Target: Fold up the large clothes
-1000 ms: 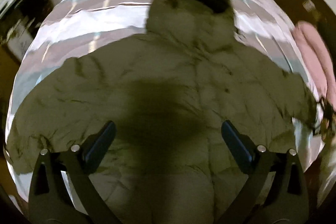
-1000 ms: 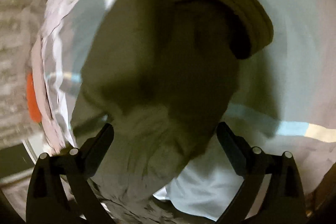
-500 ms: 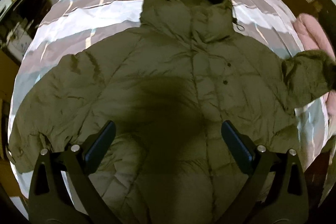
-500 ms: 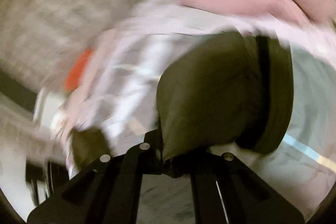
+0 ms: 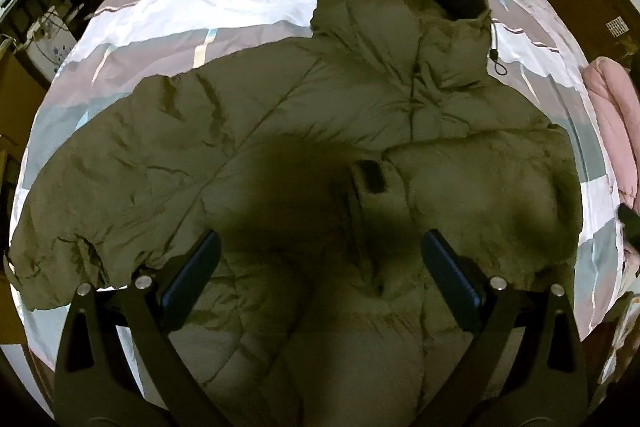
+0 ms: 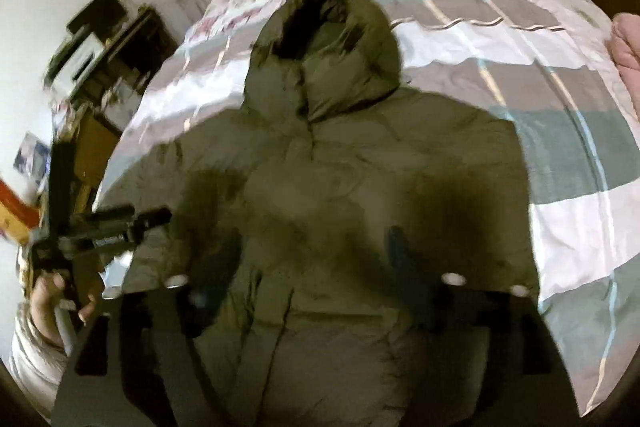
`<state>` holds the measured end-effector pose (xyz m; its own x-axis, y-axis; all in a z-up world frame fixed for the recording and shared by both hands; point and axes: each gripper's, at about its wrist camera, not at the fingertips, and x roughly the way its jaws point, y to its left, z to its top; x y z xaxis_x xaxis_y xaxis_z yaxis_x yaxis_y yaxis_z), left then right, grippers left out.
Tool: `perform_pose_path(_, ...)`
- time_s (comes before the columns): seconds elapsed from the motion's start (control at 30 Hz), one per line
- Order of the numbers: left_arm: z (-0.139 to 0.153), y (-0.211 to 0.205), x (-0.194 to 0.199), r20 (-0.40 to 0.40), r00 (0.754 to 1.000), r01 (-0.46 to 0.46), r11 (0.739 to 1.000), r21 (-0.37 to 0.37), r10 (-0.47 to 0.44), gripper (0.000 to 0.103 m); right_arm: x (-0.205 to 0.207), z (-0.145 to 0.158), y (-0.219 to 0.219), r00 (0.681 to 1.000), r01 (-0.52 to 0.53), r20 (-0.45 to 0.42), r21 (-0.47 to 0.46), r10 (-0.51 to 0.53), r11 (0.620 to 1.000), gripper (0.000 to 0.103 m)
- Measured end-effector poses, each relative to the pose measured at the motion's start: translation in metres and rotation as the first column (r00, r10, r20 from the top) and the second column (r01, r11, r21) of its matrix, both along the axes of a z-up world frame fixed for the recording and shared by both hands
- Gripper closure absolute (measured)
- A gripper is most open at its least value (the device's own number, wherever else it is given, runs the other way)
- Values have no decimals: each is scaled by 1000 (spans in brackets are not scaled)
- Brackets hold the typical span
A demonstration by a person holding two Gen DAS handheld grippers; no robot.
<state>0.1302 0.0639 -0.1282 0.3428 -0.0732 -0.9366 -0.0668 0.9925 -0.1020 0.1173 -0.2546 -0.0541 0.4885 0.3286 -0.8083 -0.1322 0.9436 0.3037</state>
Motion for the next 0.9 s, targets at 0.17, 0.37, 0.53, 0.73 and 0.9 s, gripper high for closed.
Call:
perform_pose_path(0.17, -44, 7, 6, -160, 987, -70, 963, -259, 29, 2, 18, -30, -28, 983, 152, -120, 89, -141, 984, 15)
perform_pose_path(0.37, -76, -38, 15, -185, 979, 34, 960, -278, -88, 44, 30, -65, -45, 942, 241, -286, 216, -175, 946, 15)
perform_pose_path(0.53, -85, -65, 24, -168, 977, 82, 960, -269, -131, 86, 32, -66, -26, 953, 180, -267, 119, -143, 976, 15)
perform_pose_path(0.73, -43, -62, 38, 139, 987, 92, 993, -80, -80, 92, 39, -84, -10, 949, 156, -282, 20, -144, 988, 15)
perform_pose_path(0.9, -43, -73, 43, 137, 985, 99, 994, 38, -103, 85, 45, -106, -5, 938, 150, -308, -51, -159, 987, 15)
